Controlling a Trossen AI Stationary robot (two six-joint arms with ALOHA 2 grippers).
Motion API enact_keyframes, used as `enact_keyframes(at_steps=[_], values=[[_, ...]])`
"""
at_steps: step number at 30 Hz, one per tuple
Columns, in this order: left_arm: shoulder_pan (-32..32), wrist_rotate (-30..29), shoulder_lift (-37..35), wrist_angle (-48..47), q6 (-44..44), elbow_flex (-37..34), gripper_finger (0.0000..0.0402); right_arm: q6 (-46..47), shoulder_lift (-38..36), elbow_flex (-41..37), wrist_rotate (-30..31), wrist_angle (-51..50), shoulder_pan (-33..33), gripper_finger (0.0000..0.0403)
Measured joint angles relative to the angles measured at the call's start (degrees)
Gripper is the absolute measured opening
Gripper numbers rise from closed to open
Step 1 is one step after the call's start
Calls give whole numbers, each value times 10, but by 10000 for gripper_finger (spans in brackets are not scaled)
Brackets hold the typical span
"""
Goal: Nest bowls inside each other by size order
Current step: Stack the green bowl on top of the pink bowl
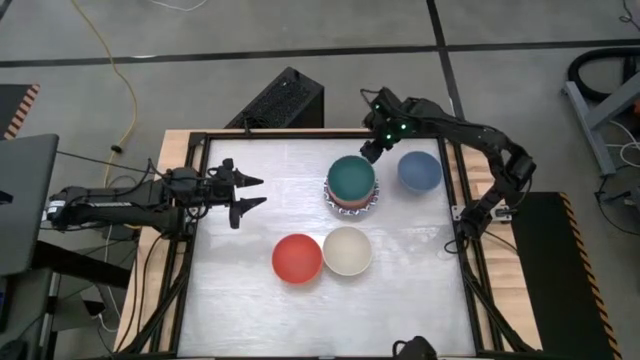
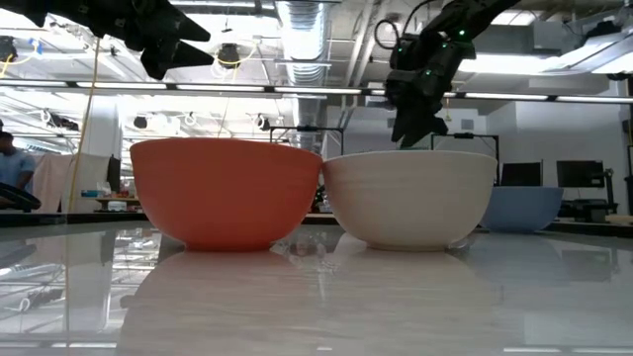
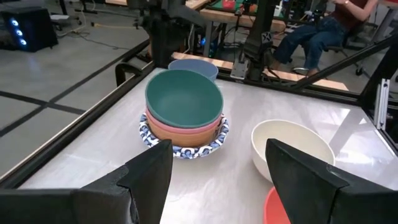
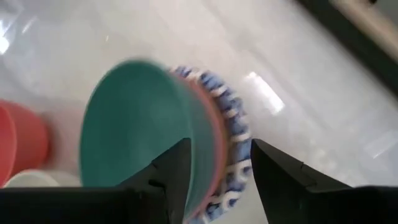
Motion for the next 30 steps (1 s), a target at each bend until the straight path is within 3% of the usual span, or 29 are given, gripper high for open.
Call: enact_keyframes(at_steps=[6,12,20,30], values=[[0,1,0,-13,-8,0,247,-11,-52,0,-18,-14,-30,154],[0,1,0,-21,-8,0,247,-3,-101,-13,-23,-21,-32,89],[0,1,4,-19,-6,0,247,17,-107,-120,-23,97,-1,14],[0,0,39,-4,-9,0,247,30,-107,-197,-25,169,10,21]])
